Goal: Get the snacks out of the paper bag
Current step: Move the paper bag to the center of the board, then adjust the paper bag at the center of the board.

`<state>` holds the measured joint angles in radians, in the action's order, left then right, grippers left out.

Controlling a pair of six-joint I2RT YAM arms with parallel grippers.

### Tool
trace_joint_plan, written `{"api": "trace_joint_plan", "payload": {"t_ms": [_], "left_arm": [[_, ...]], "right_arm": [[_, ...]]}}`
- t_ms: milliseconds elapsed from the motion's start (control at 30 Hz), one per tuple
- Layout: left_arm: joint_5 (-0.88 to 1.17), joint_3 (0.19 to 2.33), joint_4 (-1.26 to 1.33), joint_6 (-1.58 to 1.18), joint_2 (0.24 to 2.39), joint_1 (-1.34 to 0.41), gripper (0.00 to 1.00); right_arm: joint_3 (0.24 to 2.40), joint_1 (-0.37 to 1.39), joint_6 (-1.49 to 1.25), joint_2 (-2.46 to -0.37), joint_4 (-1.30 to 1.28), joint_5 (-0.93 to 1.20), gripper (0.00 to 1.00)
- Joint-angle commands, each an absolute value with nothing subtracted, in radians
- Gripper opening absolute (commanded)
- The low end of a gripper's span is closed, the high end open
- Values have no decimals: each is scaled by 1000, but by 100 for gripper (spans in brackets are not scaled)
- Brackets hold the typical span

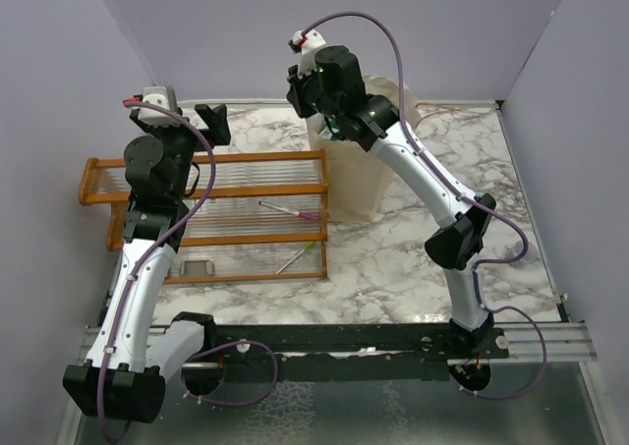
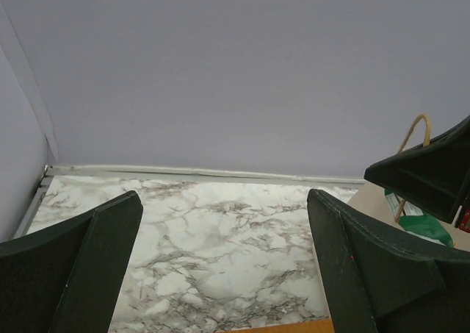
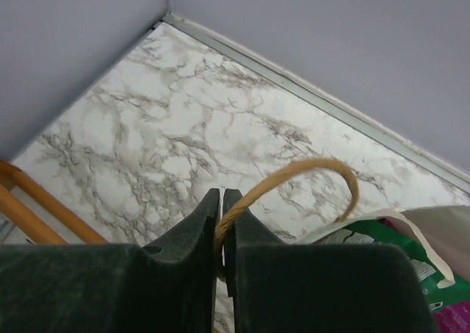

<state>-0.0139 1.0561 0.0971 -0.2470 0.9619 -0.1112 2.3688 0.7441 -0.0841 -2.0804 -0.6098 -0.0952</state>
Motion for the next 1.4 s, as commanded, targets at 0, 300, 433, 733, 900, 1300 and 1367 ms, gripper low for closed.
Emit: {"api": "trace_joint_plan", "payload": {"t_ms": [0, 300, 433, 733, 900, 1300, 1367], "left_arm": [[17, 1063, 129, -262, 978, -104, 98], [136, 1086, 124, -305, 1031, -103, 98], [284, 1104, 145, -381, 1058, -108, 98], [647, 1316, 101, -696, 1271, -141, 95], [690, 1402, 175, -797, 1388, -237, 95], [505, 1655, -53, -851, 1599, -310, 54], [477, 1696, -125, -813, 1604, -315, 53]], "right_arm": [[2437, 746, -117, -2102, -508, -54, 13], [2173, 746, -70, -1827, -540, -148, 75], [1999, 746, -41, -1630, -538, -198, 89], [1509, 746, -10, -1116, -424, -224, 97], [1383, 745, 3, -1003, -440, -218, 96], [1269, 746, 8, -875, -401, -188, 96], [1271, 746, 13, -865, -398, -190, 96]]}}
